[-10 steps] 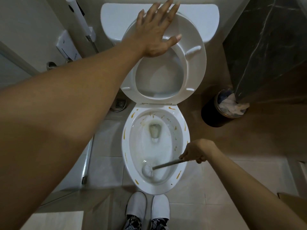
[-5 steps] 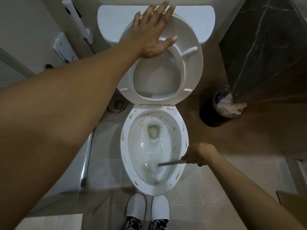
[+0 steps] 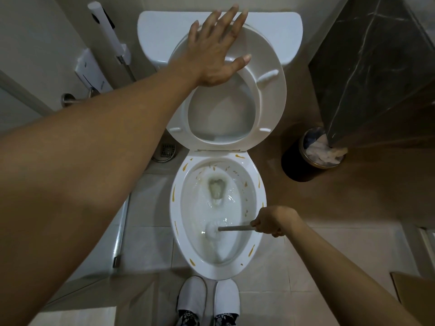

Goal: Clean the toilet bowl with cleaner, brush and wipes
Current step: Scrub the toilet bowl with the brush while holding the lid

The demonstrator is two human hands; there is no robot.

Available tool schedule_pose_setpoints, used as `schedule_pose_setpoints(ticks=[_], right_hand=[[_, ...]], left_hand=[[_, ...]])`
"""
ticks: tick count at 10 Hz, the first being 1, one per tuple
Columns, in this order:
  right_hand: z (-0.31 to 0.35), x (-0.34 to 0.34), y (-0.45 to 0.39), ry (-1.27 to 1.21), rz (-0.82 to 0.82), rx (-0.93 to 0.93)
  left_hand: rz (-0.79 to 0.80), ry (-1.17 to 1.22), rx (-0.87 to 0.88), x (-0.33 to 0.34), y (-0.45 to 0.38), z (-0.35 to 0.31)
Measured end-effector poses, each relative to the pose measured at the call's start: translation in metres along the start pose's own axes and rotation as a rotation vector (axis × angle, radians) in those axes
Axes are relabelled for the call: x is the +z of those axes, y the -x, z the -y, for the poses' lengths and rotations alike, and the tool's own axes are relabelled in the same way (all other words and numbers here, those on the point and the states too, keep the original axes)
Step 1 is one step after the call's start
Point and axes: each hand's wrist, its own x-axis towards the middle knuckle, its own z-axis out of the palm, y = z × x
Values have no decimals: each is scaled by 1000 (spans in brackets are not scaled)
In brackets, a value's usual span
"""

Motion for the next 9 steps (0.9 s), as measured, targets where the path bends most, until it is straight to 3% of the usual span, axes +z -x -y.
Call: schedule_pose_setpoints(ticks=[2,4,5,7,9], right_hand=[[4,-2,-2,-79,23,-97],[26,12,-18,-179,-237,-189],[28,27,-31,-257,-257,-209],[13,5,-15,-390,-107,-199],[16,12,-35,-391,-358,-156]], left_hand=[[0,-4,-2,-1,1,-2],[-2,-6,3,0,0,-1],[-5,-5,-3,0,0,-1],[-9,-3,-4,0,0,-2],[-5,4,0,1,0,-1]])
